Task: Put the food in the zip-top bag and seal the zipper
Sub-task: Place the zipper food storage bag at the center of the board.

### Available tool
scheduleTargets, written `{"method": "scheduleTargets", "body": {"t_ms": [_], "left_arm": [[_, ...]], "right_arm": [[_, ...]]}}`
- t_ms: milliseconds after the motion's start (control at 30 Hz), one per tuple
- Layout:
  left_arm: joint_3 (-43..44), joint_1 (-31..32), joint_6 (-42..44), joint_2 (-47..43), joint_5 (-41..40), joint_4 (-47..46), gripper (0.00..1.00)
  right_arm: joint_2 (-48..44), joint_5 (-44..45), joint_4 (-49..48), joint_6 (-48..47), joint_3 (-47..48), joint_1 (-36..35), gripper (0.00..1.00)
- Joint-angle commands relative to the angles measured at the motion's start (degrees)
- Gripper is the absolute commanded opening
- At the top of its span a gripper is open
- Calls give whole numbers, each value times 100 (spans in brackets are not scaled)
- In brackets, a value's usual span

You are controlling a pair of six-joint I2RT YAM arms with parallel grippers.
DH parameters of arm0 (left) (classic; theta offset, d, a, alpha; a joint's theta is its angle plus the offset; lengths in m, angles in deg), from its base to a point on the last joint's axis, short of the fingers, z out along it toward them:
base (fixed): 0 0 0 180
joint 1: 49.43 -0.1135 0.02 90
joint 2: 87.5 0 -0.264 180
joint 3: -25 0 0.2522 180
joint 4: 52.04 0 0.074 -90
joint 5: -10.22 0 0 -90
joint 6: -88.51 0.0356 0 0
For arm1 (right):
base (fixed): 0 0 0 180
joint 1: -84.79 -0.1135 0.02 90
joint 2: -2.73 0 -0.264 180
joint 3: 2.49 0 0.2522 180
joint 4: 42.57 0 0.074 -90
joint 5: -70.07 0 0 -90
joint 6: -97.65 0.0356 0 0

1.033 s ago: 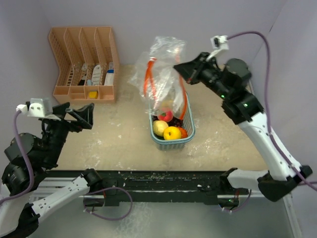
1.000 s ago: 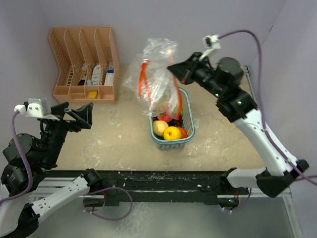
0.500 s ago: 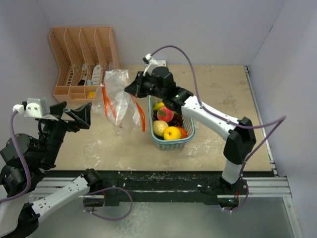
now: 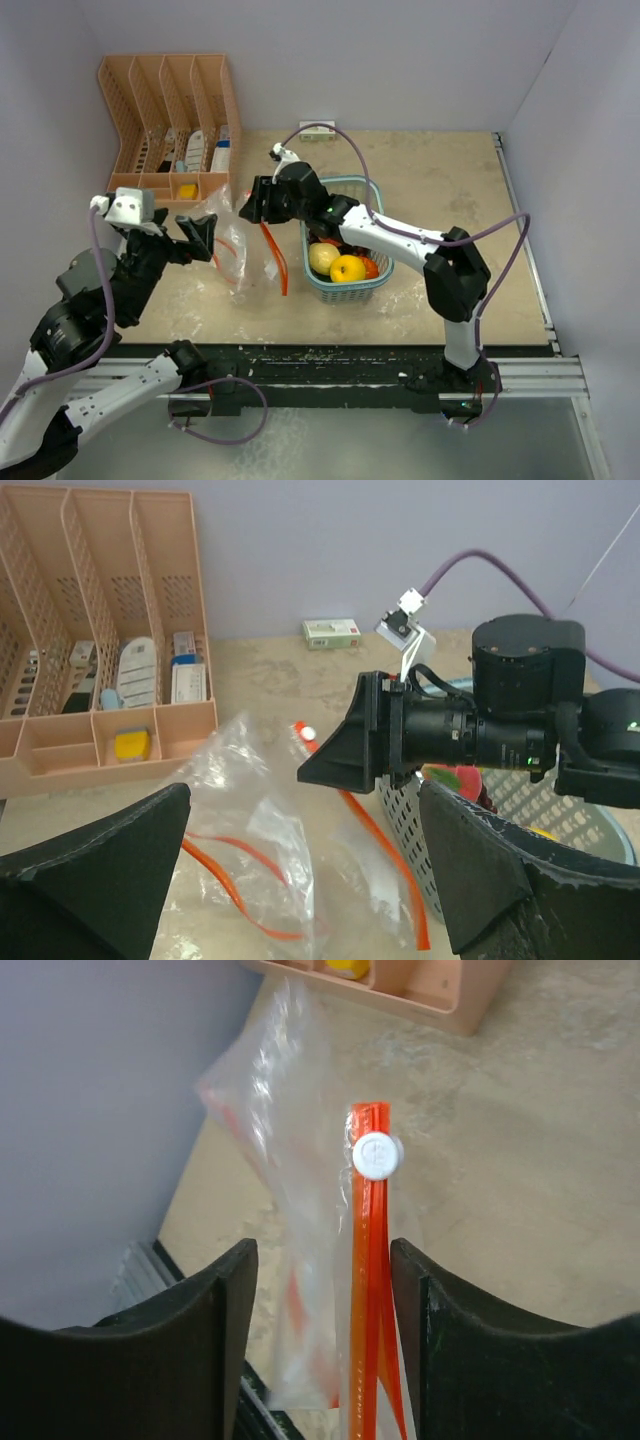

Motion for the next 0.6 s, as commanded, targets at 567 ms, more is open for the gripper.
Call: {"method": "scheduleTargets", "body": {"t_ms": [567], "left_arm": [[38, 27, -92, 225, -110, -272, 99]], "right_arm": [[-577, 2573, 1218, -1718, 256, -1178, 99]]}}
